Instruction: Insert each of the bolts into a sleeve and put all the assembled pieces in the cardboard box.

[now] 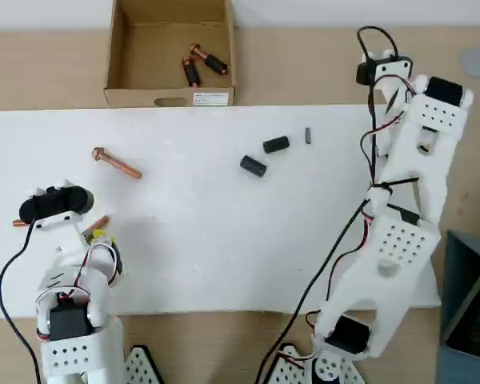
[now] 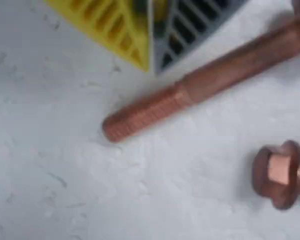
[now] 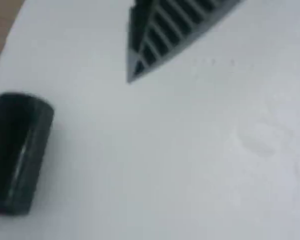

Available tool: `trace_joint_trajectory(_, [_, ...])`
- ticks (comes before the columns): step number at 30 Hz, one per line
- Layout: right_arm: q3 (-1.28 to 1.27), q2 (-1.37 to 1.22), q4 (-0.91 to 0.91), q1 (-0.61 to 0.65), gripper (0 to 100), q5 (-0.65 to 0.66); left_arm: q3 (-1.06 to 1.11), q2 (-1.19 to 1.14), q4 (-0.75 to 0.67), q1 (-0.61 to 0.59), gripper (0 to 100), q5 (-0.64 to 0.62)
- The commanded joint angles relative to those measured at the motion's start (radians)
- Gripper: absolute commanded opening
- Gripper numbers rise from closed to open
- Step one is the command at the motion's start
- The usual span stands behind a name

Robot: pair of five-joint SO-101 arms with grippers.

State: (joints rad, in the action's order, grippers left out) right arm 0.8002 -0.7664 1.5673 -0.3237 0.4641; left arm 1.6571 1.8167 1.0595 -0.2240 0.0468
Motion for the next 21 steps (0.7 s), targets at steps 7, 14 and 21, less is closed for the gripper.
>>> trace_joint_trajectory(7, [0.01,-0.076,-0.087,-0.002,23.8,0.012,-0.006,0.007,-0.02,-0.009,0,0.008])
trace_joint_trajectory(14, [0.01,-0.122,-0.098,0.001,14.8,0.035,-0.006,0.007,-0.02,-0.009,0,0.008])
trace_joint_trajectory(21, [0.01,-0.13,-0.098,0.001,14.5,0.04,-0.006,0.007,-0.02,-0.009,0,0.008])
